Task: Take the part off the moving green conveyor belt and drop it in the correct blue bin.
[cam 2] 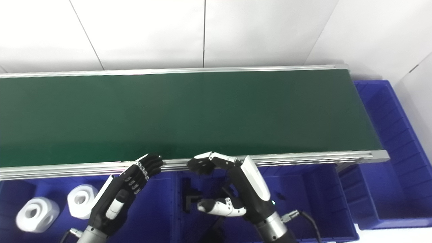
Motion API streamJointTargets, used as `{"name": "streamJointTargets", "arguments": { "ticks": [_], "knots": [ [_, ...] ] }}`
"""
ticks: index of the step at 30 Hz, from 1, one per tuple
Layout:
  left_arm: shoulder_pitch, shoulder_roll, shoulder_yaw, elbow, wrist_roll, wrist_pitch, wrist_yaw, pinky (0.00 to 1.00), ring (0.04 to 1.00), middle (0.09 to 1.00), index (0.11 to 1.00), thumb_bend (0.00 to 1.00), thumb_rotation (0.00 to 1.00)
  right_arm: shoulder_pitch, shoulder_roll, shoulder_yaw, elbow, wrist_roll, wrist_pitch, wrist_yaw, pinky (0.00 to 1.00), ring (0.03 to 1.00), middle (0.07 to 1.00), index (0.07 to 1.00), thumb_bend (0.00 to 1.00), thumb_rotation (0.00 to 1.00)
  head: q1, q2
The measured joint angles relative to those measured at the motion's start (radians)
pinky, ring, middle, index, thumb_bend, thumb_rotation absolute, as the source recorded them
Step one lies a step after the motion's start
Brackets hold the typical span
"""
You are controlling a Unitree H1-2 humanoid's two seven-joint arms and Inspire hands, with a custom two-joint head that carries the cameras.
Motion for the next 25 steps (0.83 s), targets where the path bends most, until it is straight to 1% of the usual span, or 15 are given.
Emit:
{"name": "streamJointTargets", "arguments": {
  "ticks": [2,4,5,8,11,15,16,17,18,19,20,23,25],
  "knots": [
    [-0.004,0.000,-0.001,0.009,0.008,-0.013,-0.001,0.89,0.898,0.891,0.850,0.78,0.82,-0.010,0.019,0.000,0.090,0.038,-0.011,-0.012,0.70,0.756,0.772,0.759,0.88,1.00,0.003,-0.009],
    [-0.004,0.000,-0.001,0.017,0.022,-0.016,-0.001,0.89,0.896,0.889,0.848,0.79,0.82,-0.010,0.044,-0.017,0.165,0.065,-0.013,-0.020,0.71,0.767,0.781,0.764,0.89,1.00,0.005,-0.014],
    [-0.003,0.000,-0.002,0.022,0.032,-0.017,0.000,0.88,0.891,0.885,0.847,0.80,0.83,-0.010,0.053,-0.027,0.184,0.077,-0.013,-0.023,0.74,0.779,0.799,0.780,0.86,1.00,0.012,-0.020],
    [-0.002,-0.008,-0.003,0.024,0.064,-0.024,0.003,0.88,0.890,0.885,0.848,0.81,0.84,-0.009,0.069,-0.053,0.232,0.097,-0.013,-0.028,0.76,0.786,0.808,0.787,0.83,1.00,0.024,-0.023],
    [-0.002,-0.017,-0.005,0.028,0.086,-0.050,0.007,0.87,0.884,0.882,0.844,0.82,0.84,-0.011,0.075,-0.072,0.264,0.100,-0.012,-0.029,0.78,0.797,0.814,0.789,0.80,1.00,0.043,-0.031],
    [-0.002,-0.035,-0.007,0.034,0.112,-0.057,0.013,0.87,0.888,0.887,0.848,0.85,0.85,-0.019,0.075,-0.087,0.319,0.102,-0.013,-0.027,0.81,0.806,0.823,0.797,0.77,1.00,0.054,-0.031],
    [-0.002,-0.039,-0.007,0.034,0.120,-0.057,0.015,0.87,0.891,0.890,0.850,0.84,0.85,-0.023,0.075,-0.088,0.332,0.103,-0.013,-0.025,0.81,0.805,0.821,0.798,0.75,1.00,0.058,-0.025],
    [-0.002,-0.041,-0.008,0.034,0.124,-0.056,0.016,0.88,0.894,0.894,0.852,0.82,0.85,-0.025,0.074,-0.088,0.339,0.103,-0.013,-0.023,0.80,0.807,0.820,0.800,0.74,1.00,0.060,-0.008],
    [-0.002,-0.041,-0.009,0.033,0.127,-0.056,0.016,0.88,0.896,0.895,0.853,0.82,0.85,-0.027,0.073,-0.088,0.341,0.105,-0.013,-0.019,0.80,0.806,0.820,0.801,0.73,1.00,0.060,-0.008],
    [-0.002,-0.041,-0.010,0.032,0.127,-0.056,0.016,0.88,0.897,0.895,0.854,0.82,0.85,-0.030,0.071,-0.089,0.341,0.108,-0.013,-0.013,0.80,0.806,0.820,0.804,0.72,1.00,0.061,0.007],
    [-0.003,-0.040,-0.010,0.032,0.127,-0.055,0.016,0.88,0.894,0.891,0.853,0.83,0.84,-0.033,0.069,-0.089,0.341,0.109,-0.013,-0.009,0.80,0.799,0.823,0.807,0.73,1.00,0.064,0.017],
    [-0.008,-0.041,-0.008,0.031,0.127,-0.046,0.017,0.88,0.894,0.890,0.852,0.86,0.85,-0.041,0.065,-0.093,0.341,0.109,-0.012,-0.004,0.79,0.791,0.827,0.807,0.77,1.00,0.074,0.018],
    [-0.011,-0.041,-0.009,0.030,0.132,-0.040,0.026,0.88,0.894,0.888,0.851,0.86,0.85,-0.043,0.062,-0.096,0.341,0.109,-0.011,0.005,0.78,0.787,0.830,0.807,0.78,1.00,0.080,0.018]
  ]
}}
